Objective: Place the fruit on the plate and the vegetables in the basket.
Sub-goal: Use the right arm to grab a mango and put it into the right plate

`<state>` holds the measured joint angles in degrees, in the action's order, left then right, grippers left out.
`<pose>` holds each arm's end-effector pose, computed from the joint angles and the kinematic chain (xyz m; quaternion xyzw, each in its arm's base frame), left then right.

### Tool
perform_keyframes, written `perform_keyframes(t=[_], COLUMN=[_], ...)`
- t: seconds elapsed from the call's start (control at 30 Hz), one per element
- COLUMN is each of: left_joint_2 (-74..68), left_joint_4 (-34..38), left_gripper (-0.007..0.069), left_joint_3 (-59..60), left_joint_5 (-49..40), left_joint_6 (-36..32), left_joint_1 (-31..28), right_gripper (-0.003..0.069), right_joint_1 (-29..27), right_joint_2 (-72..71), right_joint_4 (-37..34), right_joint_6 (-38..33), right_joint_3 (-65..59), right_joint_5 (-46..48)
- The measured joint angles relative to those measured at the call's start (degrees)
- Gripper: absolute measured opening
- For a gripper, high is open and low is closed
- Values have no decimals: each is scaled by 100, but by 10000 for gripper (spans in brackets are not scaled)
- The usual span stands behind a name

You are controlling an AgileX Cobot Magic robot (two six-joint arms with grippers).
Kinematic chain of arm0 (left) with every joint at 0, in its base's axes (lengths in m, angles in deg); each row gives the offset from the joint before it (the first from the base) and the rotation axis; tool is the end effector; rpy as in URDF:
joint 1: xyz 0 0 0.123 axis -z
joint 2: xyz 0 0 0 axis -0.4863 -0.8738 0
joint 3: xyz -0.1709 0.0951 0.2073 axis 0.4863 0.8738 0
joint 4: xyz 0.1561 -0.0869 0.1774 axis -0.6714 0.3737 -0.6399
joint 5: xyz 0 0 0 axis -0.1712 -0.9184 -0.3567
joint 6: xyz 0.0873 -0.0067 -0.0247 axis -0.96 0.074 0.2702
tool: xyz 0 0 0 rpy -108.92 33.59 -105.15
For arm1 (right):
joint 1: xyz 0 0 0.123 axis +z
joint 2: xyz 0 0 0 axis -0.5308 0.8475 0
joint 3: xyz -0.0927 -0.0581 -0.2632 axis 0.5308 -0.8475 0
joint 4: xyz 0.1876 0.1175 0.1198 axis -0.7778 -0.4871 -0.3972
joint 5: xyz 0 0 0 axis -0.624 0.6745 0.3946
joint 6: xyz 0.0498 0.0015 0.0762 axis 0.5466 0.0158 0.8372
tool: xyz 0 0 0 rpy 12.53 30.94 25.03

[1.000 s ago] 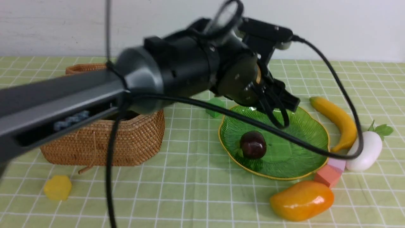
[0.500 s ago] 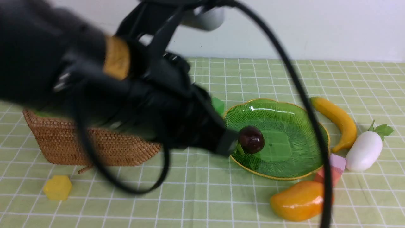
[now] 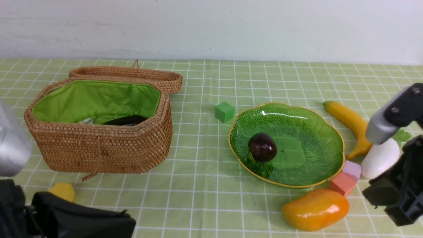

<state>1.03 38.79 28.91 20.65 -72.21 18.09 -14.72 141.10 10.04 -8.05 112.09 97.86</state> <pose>0.0747 -0.0971 0.3590 0.2800 0.8041 -0.3074 0.4249 0.1967 0.0829 0.3153 -0.3813 0.8869 0.0919 0.2442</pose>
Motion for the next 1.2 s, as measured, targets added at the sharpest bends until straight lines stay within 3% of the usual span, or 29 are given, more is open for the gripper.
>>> perform_keyframes(t=[0.07, 0.23, 0.43, 0.6, 0.8, 1.2], left_joint_2=[38, 46, 46, 46, 46, 46], left_joint_4=[0, 15, 15, 15, 51, 85], left_gripper=[-13, -13, -13, -13, -13, -13], left_joint_3=[5, 12, 17, 17, 17, 17], left_joint_5=[14, 19, 19, 19, 27, 145], left_joint_6=[0, 0, -7, -78, -152, -170], left_joint_1=[0, 0, 0, 0, 0, 0], right_gripper=[209, 356, 510, 549, 552, 553], right_joint_1=[0, 0, 183, 802, 969, 969], right_joint_2=[187, 1227, 1919, 2060, 2300, 2660], right_joint_4=[-85, -378, -318, 343, 1239, 1386], right_joint_6=[-401, -2471, -3557, -3802, -3821, -4074], right_joint_3=[0, 0, 0, 0, 9, 26], right_joint_5=[-44, -163, -413, -1029, -1349, -1513])
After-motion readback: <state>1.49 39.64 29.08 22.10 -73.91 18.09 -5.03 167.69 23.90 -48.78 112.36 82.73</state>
